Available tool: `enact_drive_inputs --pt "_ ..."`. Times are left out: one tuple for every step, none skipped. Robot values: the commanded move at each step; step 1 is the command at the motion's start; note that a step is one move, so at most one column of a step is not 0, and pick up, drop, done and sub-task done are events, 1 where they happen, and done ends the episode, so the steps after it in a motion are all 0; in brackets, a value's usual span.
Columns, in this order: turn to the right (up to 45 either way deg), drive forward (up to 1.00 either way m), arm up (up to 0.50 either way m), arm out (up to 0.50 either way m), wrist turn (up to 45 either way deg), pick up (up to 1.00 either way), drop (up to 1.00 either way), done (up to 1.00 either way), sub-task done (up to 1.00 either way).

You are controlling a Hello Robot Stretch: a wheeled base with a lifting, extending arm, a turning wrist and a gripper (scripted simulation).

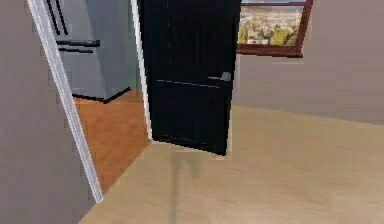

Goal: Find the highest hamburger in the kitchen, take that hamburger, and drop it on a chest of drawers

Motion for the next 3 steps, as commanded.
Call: enact_drive_inputs --pt "0.0 1.00 0.00 0.00 0.0 0.00 0.00 0.00 0.00" --pt "3.0 0.00 0.00 0.00 0.0 0.00 0.00 0.00 0.00" --pt "0.0 0.35 0.00 0.00 0.0 0.00 0.00 0.00 0.00"
